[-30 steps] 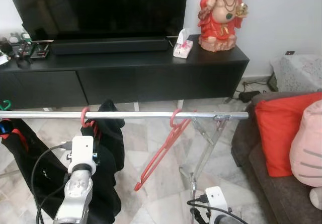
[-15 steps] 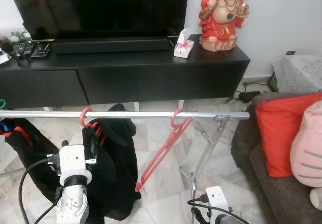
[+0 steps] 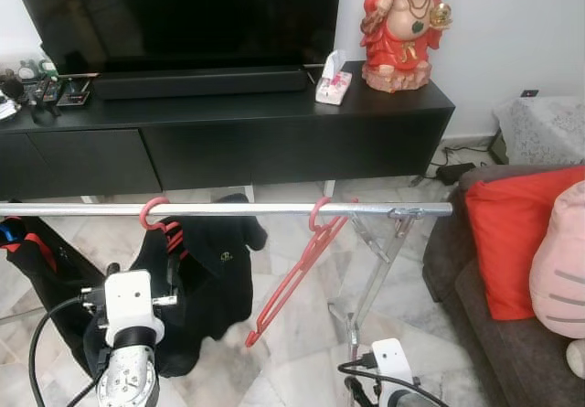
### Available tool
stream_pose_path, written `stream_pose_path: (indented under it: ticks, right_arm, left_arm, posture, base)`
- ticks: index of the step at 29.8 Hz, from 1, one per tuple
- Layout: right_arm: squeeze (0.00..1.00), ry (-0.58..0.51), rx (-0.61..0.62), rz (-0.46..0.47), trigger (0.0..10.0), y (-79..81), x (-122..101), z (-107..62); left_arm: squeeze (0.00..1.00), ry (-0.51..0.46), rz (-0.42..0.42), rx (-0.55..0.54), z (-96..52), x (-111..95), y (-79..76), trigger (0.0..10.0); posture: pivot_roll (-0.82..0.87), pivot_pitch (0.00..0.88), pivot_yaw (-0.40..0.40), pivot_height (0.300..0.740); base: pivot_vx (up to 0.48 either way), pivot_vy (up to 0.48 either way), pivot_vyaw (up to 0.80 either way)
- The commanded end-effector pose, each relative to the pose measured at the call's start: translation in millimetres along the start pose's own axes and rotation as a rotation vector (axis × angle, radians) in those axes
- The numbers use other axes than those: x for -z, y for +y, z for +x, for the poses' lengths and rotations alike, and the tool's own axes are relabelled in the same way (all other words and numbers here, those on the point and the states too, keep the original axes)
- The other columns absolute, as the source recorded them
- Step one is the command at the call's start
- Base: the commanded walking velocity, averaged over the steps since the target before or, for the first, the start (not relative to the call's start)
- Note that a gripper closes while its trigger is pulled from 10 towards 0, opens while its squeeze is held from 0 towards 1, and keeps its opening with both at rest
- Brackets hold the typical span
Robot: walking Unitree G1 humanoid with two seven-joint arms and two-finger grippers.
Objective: Hang hanger
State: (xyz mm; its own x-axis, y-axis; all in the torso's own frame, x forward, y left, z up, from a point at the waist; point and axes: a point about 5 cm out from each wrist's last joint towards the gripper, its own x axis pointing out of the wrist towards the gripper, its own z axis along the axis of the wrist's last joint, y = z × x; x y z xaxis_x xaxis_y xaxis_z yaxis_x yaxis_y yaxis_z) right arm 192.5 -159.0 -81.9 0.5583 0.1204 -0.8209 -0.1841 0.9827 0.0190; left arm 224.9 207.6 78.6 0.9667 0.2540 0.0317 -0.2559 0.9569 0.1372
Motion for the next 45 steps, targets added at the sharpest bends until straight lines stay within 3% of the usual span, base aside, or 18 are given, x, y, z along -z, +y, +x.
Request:
stream_pose_path:
  ticks: [1, 10, 22, 27, 30, 33, 37, 40, 42, 45]
  right_arm:
    - [0.0, 0.004, 0.006, 0.013, 10.0, -0.6, 1.7, -0.3]
    - [0.0, 0.007, 0.012, 0.015, 10.0, -0.8, 3.1, -0.5]
    - [0.0, 0.011, 0.011, 0.01, 10.0, -1.1, 4.5, -0.8]
    - [0.0, 0.012, 0.012, 0.01, 10.0, -1.2, 5.5, -1.0]
    - [0.0, 0.013, 0.013, 0.011, 10.0, -1.4, 5.9, -1.1]
    - [0.0, 0.013, 0.015, 0.011, 10.0, -1.5, 5.9, -1.1]
    - [0.0, 0.013, 0.016, 0.011, 10.0, -1.5, 5.9, -1.1]
    - [0.0, 0.013, 0.015, 0.011, 10.0, -1.5, 5.8, -1.1]
    - [0.0, 0.012, 0.015, 0.01, 10.0, -1.5, 5.1, -1.0]
    - [0.0, 0.012, 0.016, 0.01, 10.0, -1.5, 5.0, -0.9]
  left_arm:
    - [0.0, 0.014, -0.005, 0.01, -1.9, 1.3, -2.0, 10.0]
    - [0.0, 0.062, 0.02, 0.016, -17.6, 15.0, 3.2, 10.0]
    - [0.0, 0.056, 0.032, 0.021, -23.1, 14.6, 0.4, 10.0]
    - [0.0, 0.083, 0.108, 0.048, -40.8, 23.7, 3.5, 10.0]
    - [0.0, 0.134, 0.172, 0.034, -62.8, 35.9, 12.2, 10.0]
    - [0.0, 0.151, 0.214, 0.043, -75.3, 39.8, 14.7, 10.0]
    - [0.0, 0.192, 0.327, 0.16, -99.1, 50.6, 14.3, 10.0]
    - [0.0, 0.203, 0.35, 0.186, -103.8, 53.6, 14.4, 10.0]
    - [0.0, 0.268, 0.416, 0.247, -110.2, 67.4, 18.8, 10.0]
    - [0.0, 0.271, 0.429, 0.254, -111.8, 68.7, 19.2, 10.0]
  posture:
    - [-0.08, 0.0, 0.016, 0.74]
    - [-0.07, 0.0, 0.015, 0.74]
    - [-0.08, 0.0, 0.017, 0.74]
    - [-0.07, 0.0, 0.021, 0.74]
    - [-0.07, 0.0, 0.023, 0.74]
    - [-0.07, 0.0, 0.023, 0.74]
    - [-0.07, 0.0, 0.023, 0.74]
    - [-0.07, 0.0, 0.023, 0.74]
    - [-0.06, 0.0, 0.02, 0.74]
    - [-0.06, 0.0, 0.02, 0.74]
  base:
    - [0.0, 0.0, 0.0]
    - [0.0, 0.0, 0.0]
    - [0.0, 0.0, 0.0]
    - [0.0, 0.0, 0.0]
    - [0.0, 0.0, 0.0]
    - [0.0, 0.0, 0.0]
    - [0.0, 0.0, 0.0]
    - [0.0, 0.0, 0.0]
    - [0.0, 0.0, 0.0]
    - [0.0, 0.0, 0.0]
